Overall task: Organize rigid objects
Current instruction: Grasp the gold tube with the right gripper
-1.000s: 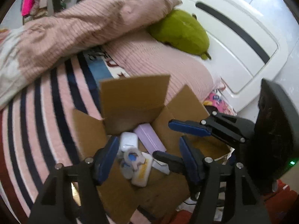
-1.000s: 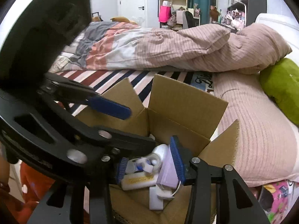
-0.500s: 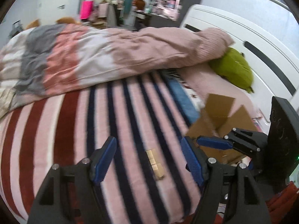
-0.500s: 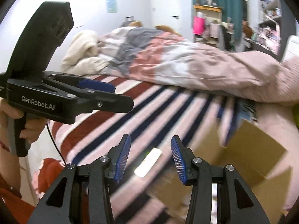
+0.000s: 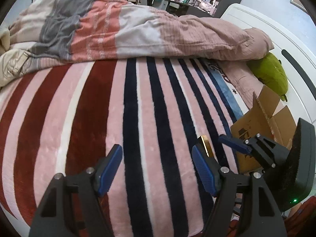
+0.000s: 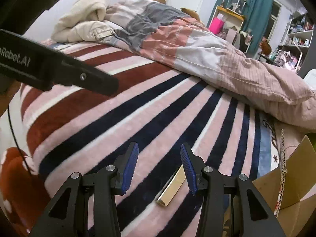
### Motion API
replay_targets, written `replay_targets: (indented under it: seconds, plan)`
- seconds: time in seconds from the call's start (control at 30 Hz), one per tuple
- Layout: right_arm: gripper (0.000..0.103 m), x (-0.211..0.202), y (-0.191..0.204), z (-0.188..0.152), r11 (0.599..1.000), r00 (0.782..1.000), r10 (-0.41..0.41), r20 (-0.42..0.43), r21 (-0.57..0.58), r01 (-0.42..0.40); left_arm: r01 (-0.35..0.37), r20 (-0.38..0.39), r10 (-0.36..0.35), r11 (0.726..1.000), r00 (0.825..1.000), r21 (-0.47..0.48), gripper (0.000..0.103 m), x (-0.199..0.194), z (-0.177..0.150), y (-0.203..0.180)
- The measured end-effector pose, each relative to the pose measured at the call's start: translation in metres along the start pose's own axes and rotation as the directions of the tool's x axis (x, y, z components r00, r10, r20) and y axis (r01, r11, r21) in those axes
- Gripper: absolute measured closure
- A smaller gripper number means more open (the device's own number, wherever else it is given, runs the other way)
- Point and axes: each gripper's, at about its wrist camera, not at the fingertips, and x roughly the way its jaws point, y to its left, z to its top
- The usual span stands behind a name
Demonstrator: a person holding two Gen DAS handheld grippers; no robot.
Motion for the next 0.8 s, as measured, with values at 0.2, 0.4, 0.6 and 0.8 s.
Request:
replay_targets:
  seconds: [0.2,0.4,0.6,0.8]
  plan:
    - [0.063,0.004,0.001,-0.001,1.000,1.000,-0.009,0.021,0.004,0.008,0.001,-0.011,-0.001,1.000,1.000,-0.018,0.033,0.008,-0.003,0.009]
    - [0.063,0.026,-0.014,-0.013,0.993,0.996,-0.014,-0.083,0.117,0.024,0.003,-0.015,-0.004,1.000,1.000,-0.014,0.033,0.011,-0.007,0.008]
    - [0.074,0.051,-0.036,-0.035,0.963,0.981,-0.030,-0.194,0.256,0.080,0.002,-0.023,-0.003,1.000,1.000,-0.019,0.033,0.012,-0.007,0.010]
    - [0.089,0.056,-0.042,-0.045,0.950,0.978,0.028,-0.209,0.311,0.039,0.001,-0.021,-0.001,1.000,1.000,-0.013,0.033,0.010,-0.007,0.008]
